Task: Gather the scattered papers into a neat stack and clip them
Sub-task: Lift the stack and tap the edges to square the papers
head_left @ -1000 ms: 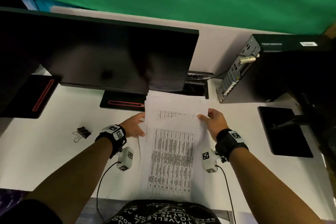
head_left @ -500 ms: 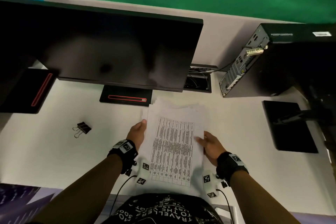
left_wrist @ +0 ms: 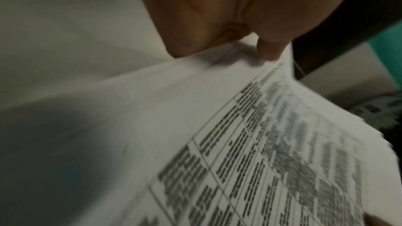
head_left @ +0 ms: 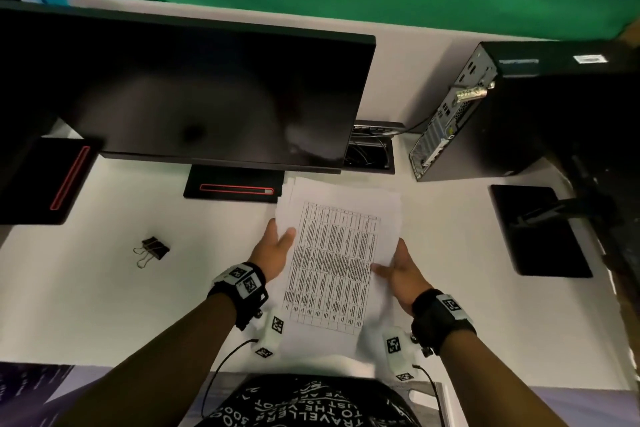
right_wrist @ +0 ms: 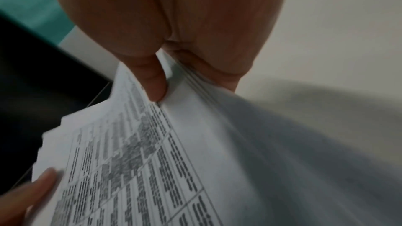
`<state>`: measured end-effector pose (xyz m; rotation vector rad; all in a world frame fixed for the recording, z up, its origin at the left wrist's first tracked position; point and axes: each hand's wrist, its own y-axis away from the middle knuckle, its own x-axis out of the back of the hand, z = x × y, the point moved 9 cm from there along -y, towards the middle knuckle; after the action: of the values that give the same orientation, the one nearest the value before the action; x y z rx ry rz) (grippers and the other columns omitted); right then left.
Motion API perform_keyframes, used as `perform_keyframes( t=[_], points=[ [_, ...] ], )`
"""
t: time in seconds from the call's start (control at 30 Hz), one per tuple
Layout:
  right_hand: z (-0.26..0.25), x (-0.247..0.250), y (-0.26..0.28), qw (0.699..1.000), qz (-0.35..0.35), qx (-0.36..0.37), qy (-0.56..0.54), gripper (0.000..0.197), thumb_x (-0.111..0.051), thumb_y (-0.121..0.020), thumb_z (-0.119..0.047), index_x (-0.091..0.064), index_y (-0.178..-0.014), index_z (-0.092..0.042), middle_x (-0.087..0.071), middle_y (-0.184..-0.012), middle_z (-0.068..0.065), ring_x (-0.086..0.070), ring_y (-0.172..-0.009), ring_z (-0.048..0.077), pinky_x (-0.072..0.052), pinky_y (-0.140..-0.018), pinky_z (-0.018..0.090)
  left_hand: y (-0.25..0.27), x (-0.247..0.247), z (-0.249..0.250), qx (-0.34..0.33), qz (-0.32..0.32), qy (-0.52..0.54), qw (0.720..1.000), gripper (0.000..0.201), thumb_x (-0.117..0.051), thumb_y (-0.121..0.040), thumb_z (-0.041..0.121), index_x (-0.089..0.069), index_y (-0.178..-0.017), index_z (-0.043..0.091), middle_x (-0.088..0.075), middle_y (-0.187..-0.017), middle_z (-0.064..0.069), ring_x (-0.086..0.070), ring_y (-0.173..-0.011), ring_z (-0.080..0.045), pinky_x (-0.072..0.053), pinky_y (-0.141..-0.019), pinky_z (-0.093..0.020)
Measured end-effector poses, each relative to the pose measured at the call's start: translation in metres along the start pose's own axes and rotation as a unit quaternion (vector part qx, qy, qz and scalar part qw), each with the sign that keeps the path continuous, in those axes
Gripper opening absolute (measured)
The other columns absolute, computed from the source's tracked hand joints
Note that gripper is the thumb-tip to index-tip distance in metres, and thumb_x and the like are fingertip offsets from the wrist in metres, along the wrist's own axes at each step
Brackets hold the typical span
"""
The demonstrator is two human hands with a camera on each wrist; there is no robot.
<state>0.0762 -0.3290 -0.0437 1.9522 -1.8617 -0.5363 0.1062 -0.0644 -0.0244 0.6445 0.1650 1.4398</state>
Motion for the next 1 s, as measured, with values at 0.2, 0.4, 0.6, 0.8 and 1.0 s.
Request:
perform_keyframes(
  t=[0.2, 0.4, 0.6, 0.8, 1.0],
  points=[
    [-0.064, 0.006, 0.036, 0.989, 0.062, 0.137, -0.006, 0.063, -0.053, -0.091, 0.016, -0.040, -0.143, -0.016, -0.062, -0.137, -0.002, -0.058, -0.126, 0.012, -0.047, -0.107, 0.032, 0.025, 0.019, 0.061, -0.124, -0.006, 0.171, 0.977, 0.046, -0.059, -0.093, 0.016, -0.045, -0.136, 0.023, -0.060, -0.130, 0.007, -0.057, -0.119, -0.013, -0.043, -0.099, -0.032],
    [-0.095, 0.007, 0.051, 0.985, 0.086, 0.151, 0.016, 0.040, -0.060, -0.085, 0.015, -0.065, -0.115, -0.012, -0.076, -0.093, -0.020, -0.070, -0.089, -0.004, -0.056, -0.081, 0.017, 0.026, 0.019, 0.083, -0.130, -0.147, 0.267, 0.944, 0.095, -0.078, -0.056, -0.005, -0.038, -0.141, 0.009, -0.051, -0.132, -0.026, -0.049, -0.124, -0.043, -0.049, -0.096, -0.053],
    [-0.107, 0.008, 0.049, 0.986, 0.059, 0.124, 0.093, 0.044, -0.060, -0.084, 0.016, -0.069, -0.094, -0.026, -0.074, -0.081, -0.027, -0.068, -0.082, -0.010, -0.049, -0.077, 0.009, 0.025, 0.021, 0.099, -0.151, -0.174, 0.200, 0.952, 0.104, -0.074, -0.054, -0.009, -0.040, -0.139, 0.040, -0.051, -0.137, 0.021, -0.046, -0.130, -0.005, -0.045, -0.098, -0.026],
    [-0.102, 0.013, 0.053, 0.984, 0.091, 0.128, 0.081, 0.037, -0.060, -0.086, 0.012, -0.066, -0.111, -0.015, -0.076, -0.093, -0.017, -0.069, -0.093, -0.001, -0.053, -0.083, 0.016, 0.029, 0.017, 0.100, -0.154, -0.172, 0.135, 0.964, 0.069, -0.075, -0.073, -0.004, -0.052, -0.133, 0.022, -0.063, -0.128, -0.009, -0.058, -0.121, -0.022, -0.042, -0.106, -0.047],
    [-0.107, -0.010, 0.050, 0.982, 0.087, 0.162, 0.048, 0.031, -0.060, -0.096, -0.006, -0.064, -0.121, -0.024, -0.073, -0.115, -0.010, -0.066, -0.111, 0.011, -0.052, -0.098, 0.035, 0.034, 0.040, 0.115, -0.160, 0.007, 0.095, 0.983, 0.037, -0.065, -0.090, 0.026, -0.058, -0.126, 0.024, -0.066, -0.116, 0.011, -0.061, -0.108, -0.005, -0.051, -0.093, -0.028]
  ],
)
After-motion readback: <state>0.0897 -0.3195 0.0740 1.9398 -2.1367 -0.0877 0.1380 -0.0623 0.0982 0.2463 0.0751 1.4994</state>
